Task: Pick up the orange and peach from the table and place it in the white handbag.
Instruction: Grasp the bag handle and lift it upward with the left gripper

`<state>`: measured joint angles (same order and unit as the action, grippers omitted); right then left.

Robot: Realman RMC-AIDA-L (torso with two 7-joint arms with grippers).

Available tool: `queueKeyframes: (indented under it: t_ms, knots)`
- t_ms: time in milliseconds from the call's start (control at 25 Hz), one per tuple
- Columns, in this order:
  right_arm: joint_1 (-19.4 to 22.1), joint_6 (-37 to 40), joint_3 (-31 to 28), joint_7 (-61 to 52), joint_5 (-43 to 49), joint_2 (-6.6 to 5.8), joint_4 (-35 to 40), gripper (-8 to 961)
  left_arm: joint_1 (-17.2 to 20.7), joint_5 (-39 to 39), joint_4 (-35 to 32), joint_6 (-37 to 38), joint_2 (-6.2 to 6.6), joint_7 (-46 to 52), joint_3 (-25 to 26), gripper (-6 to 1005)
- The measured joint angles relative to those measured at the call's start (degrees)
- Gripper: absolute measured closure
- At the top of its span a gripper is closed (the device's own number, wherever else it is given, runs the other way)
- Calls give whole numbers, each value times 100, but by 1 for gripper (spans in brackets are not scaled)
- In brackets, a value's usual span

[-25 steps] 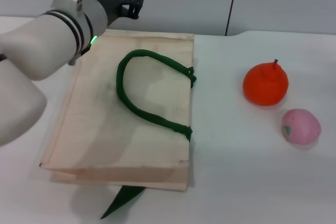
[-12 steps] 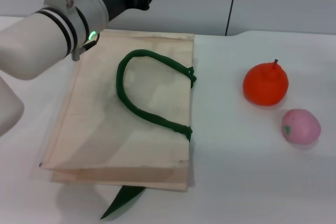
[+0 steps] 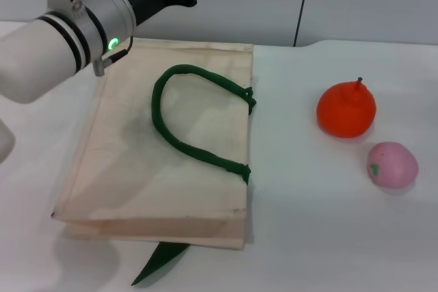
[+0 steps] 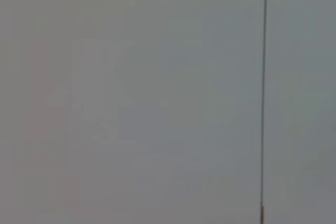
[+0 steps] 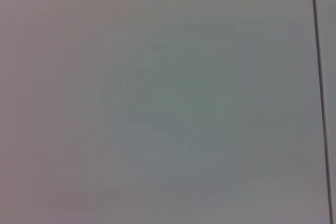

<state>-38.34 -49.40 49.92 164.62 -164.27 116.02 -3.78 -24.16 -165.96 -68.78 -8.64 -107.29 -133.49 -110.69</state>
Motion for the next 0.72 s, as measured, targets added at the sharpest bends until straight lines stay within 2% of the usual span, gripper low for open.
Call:
queueKeyframes:
  t_ms: [160, 320, 400, 560, 720]
  knots:
    - [-11, 4, 0, 1, 0, 0, 0, 106, -205, 46, 400, -393, 118, 212, -92, 584]
    - [-11, 8, 0, 3, 0, 0, 0, 106, -292, 465, 531, -332, 190, 452, -132, 584]
    - [3, 12, 0, 9, 0, 0, 0, 105, -320, 807, 515, -40, 206, 704, -134, 585]
    - [30, 18, 0, 24, 0, 0, 0, 105, -330, 992, 307, 859, 235, 813, -156, 585]
    - [27, 18, 0, 25, 0, 0, 0, 105, -301, 885, -223, 1851, 357, 579, -316, 586]
